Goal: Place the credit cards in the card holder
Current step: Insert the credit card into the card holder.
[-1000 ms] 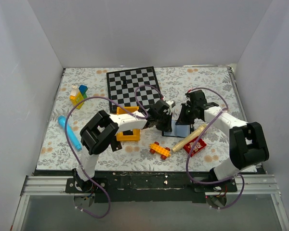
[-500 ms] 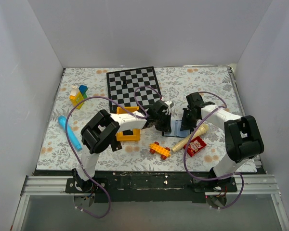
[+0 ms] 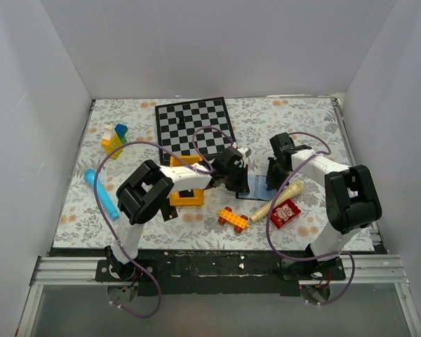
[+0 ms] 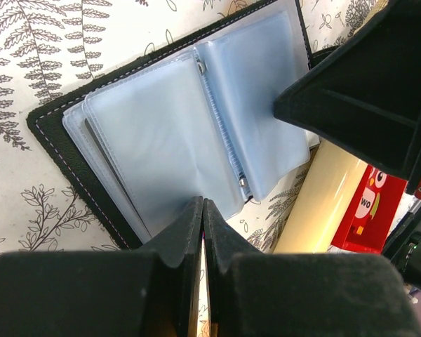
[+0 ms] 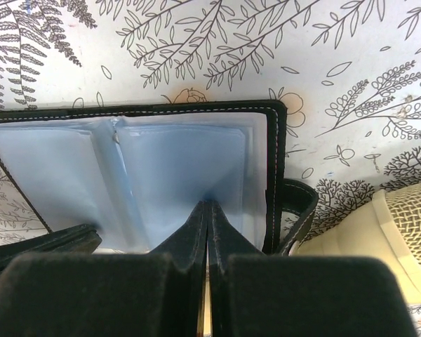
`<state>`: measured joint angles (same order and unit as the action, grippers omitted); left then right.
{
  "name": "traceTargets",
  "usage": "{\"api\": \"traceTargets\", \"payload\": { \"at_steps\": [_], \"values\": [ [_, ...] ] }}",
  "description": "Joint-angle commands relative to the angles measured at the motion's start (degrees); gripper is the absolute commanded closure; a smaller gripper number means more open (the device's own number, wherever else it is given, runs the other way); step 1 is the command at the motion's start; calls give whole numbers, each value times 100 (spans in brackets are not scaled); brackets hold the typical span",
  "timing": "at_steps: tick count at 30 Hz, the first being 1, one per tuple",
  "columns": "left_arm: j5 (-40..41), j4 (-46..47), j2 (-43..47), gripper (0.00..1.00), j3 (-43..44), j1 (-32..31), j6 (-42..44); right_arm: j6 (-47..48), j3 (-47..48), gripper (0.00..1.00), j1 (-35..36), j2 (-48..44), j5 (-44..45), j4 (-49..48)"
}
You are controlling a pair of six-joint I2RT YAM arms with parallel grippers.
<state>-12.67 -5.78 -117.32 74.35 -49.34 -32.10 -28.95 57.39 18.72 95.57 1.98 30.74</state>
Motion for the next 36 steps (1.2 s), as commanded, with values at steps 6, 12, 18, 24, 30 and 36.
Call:
{"api": "traceTargets", "payload": {
  "at_steps": [6,12,18,24,30,36],
  "values": [
    [581,-468,174,100,-632,162,-7,65,220,99,-26,-12,373,230],
    [792,-468,393,100,-930,188,-104,100,264,99,-26,-3,373,274],
    [1064,-529,561,100,-1141,258,-270,100,229,99,-26,-152,391,231],
    [1187,-450,780,100,-1431,381,-490,126,124,99,-26,-433,286,90],
    [1416,-257,1289,100,-1458,390,-429,258,-245,99,-26,-978,-484,-586],
    [1381,-433,1299,100,-957,399,-271,206,-193,99,-18,-664,-1585,-1000]
  ]
}}
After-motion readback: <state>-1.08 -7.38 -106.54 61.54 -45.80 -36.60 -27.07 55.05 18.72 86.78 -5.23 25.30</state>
